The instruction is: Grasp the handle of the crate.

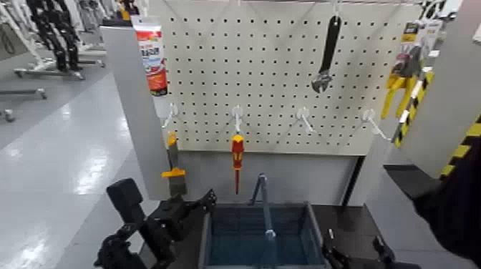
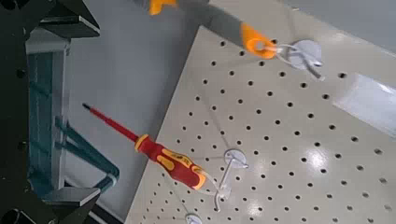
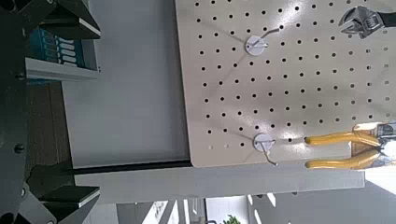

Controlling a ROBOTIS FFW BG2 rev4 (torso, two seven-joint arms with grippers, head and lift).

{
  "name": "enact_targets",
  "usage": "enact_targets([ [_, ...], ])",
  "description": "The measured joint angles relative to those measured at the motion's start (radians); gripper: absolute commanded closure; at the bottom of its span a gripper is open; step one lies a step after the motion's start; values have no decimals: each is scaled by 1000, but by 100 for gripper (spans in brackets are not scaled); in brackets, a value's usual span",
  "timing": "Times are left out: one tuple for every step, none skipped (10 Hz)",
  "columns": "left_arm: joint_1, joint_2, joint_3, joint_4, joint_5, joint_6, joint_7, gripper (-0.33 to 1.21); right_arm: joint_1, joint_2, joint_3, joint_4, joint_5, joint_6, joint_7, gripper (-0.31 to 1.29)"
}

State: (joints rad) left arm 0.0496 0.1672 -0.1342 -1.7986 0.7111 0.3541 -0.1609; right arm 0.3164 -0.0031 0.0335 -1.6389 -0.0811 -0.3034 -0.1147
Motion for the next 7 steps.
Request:
enact_targets([
  [-31,-6,4,32,91,55,-26,11,0,0,0,0,0,1,0,13],
  [-70,1,-5,70,182,106,-49,11,0,0,0,0,0,1,0,13],
  [-115,13,-19,109,256,162,-71,11,-1,0,1,0,0,2,1,13],
  [-159,24,-42,156,341,211,-87,11,-2,0,3,0,0,3,0,13],
  [-200,33,-70,211,433,251,-102,11,-2,1,4,0,0,3,1,13],
  [-238,36,-93,268,512,291,-120,11,-3,1,4,1,0,3,1,13],
  [-275,35,-117,330,583,317,-145,11,-4,2,6,1,0,3,0,13],
])
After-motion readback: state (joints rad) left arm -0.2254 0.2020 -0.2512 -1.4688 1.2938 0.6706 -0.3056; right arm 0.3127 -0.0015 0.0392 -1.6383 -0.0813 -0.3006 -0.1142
